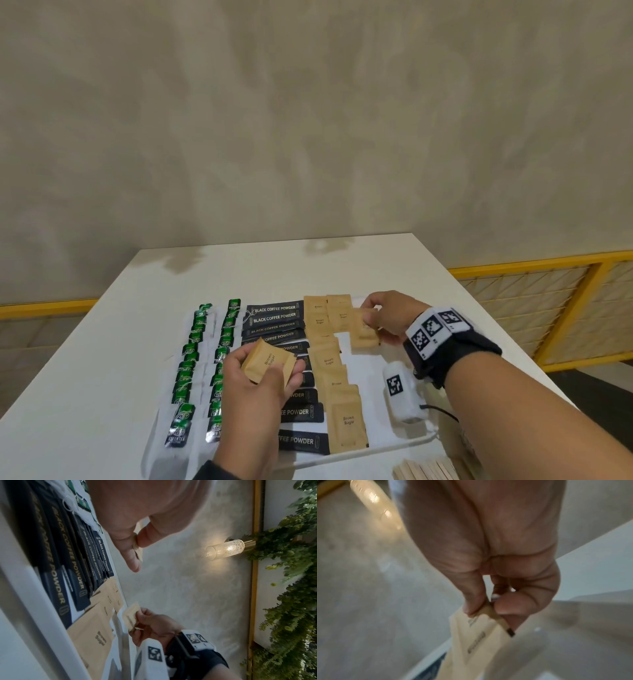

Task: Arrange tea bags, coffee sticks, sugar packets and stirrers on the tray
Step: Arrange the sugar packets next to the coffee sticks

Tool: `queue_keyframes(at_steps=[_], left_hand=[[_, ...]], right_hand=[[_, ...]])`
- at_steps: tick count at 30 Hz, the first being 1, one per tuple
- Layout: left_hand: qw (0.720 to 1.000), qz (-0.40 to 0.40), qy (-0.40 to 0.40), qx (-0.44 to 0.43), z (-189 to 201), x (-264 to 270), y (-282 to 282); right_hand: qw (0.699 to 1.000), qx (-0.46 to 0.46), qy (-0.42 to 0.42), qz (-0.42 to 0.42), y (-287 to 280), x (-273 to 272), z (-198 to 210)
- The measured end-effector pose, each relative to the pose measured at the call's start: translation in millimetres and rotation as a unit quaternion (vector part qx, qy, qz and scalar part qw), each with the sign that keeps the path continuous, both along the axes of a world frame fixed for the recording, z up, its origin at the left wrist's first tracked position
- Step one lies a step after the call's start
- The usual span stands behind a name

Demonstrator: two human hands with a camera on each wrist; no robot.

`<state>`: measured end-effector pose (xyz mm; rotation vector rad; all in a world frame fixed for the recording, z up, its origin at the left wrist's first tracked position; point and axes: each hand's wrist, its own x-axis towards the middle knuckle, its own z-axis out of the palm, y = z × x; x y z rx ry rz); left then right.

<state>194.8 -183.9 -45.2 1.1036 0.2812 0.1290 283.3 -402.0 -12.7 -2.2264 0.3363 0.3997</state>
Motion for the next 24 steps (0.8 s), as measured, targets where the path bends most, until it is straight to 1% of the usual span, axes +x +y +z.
queue_keyframes(at_steps=[2,4,9,13,24], left_hand=[[1.000,-0.005,0.003,0.005,0.5,-0.3,-1.3],[1.000,-0.007,0.005,0.008,1.3,-0.4,-2.2],[1.000,-0.006,0.006,0.004,3.1,-0.5,1.0],[1.000,-0.010,0.009,0.005,0.8,-0.1,2.7],[0.999,-0.026,0.020,0.011,-1.7,0.8,0.2]], right_hand=[[0.997,-0.063,-0.014,0.032,7.1,-0.1,-5.3],[0.995,-0.084,-0.025,0.038,13.2,3.5,-11.1],[0.993,-0.099,-0.047,0.044,19.2,17.3,-24.0],[0.994,-0.095,-0.057,0.022,19.2,23.7,-29.3],[0.988,-0.141,-0.062,0.030,26.2,29.9,-30.9]])
